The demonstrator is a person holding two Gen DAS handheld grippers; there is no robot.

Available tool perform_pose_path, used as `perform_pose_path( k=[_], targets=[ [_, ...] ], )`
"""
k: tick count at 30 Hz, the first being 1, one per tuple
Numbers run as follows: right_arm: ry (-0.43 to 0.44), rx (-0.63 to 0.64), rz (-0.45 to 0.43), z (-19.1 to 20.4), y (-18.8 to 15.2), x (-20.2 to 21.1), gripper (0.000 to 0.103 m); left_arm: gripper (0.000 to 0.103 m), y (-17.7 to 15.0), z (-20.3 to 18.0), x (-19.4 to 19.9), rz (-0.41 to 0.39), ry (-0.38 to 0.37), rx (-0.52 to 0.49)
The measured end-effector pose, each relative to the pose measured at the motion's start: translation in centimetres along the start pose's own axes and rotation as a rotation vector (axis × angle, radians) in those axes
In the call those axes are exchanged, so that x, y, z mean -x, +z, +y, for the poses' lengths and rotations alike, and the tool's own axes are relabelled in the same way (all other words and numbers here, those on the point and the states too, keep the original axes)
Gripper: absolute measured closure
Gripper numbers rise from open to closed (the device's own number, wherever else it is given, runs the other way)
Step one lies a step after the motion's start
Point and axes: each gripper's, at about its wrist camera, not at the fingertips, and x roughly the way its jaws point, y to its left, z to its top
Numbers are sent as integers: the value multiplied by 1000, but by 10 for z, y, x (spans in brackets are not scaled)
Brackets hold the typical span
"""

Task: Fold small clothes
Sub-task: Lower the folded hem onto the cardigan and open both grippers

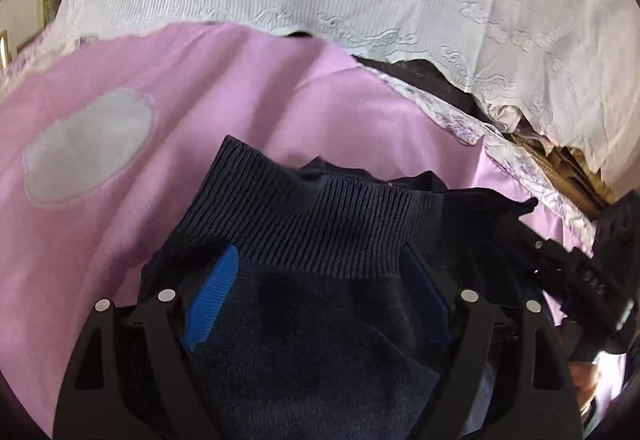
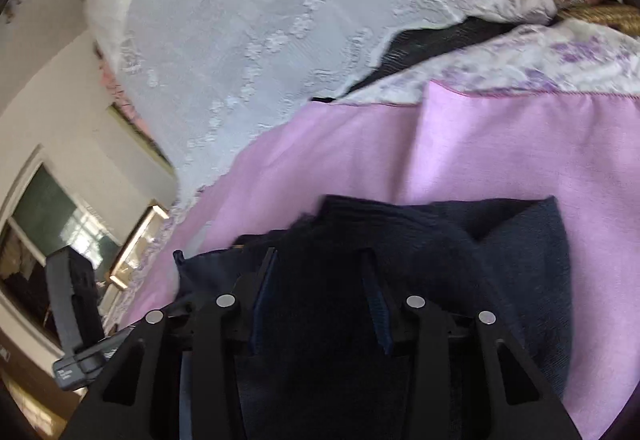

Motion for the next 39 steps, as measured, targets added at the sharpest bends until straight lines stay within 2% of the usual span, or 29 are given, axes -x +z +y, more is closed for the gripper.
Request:
perform_pose_path(
  k=[1,2,3,6,7,9,11,12,13,14,15,16,17,18,19,23,25,27,29,31,32,33,34,36,38,39],
  targets=[
    [2,-85,17,-20,3,-5,83,23,3,13,-5,25,-54,62],
    [21,-170,28,-38,4,-7,95,23,5,24,-6,31,-99,105],
    [27,-232,27,-50,5,-5,103,23,6,30,-4,31,-133,125],
    [22,-279,-15,-59,5,6,100,30,5,37,4,20,-150,158],
    [13,-267,-28,-55,3,10,95,30,3,36,9,6,-146,156],
    [32,-208,-56,-37,0,19,94,23,-1,26,25,-49,-107,108],
    [103,-122,-57,-10,-4,24,91,18,-3,11,36,-104,-60,28],
    [136,-83,-47,5,-6,23,81,17,-5,4,39,-115,-62,-2],
    [165,-42,-20,19,-12,19,67,16,-7,-4,38,-109,-82,-33],
    [181,-11,14,29,-15,16,63,15,-9,-10,36,-100,-88,-63],
    [183,16,52,37,-21,8,62,13,-12,-17,31,-96,-41,-97],
    [171,36,91,41,-27,0,62,7,-14,-22,23,-92,66,-134],
    [139,54,131,41,-32,-9,63,5,-17,-24,9,-72,192,-167],
    [97,72,165,38,-36,-18,77,4,-20,-21,-7,-30,271,-186],
    [63,90,164,36,-37,-20,91,4,-22,-19,-16,-9,293,-195],
    [95,18,143,23,-35,-12,95,5,-24,-21,-3,-54,299,-203],
    [93,26,104,25,-37,-1,89,5,-29,-19,14,-91,236,-195],
    [111,63,76,34,-41,10,89,5,-35,-16,34,-127,144,-189],
    [143,109,68,44,-49,20,89,5,-43,-18,40,-120,103,-215],
    [155,159,94,54,-59,22,87,5,-52,-25,28,-69,145,-259],
    [132,178,122,58,-63,17,85,4,-55,-26,16,-27,199,-280],
    [78,189,157,57,-68,11,86,4,-55,-27,10,-3,217,-287],
    [57,181,178,53,-71,7,88,4,-55,-27,10,-6,217,-284],
    [70,139,167,42,-70,13,92,4,-56,-26,12,-11,218,-283],
    [59,108,110,35,-71,29,90,4,-60,-26,22,-47,227,-272],
    [64,101,77,33,-71,38,86,4,-62,-26,31,-76,227,-266]
  ],
)
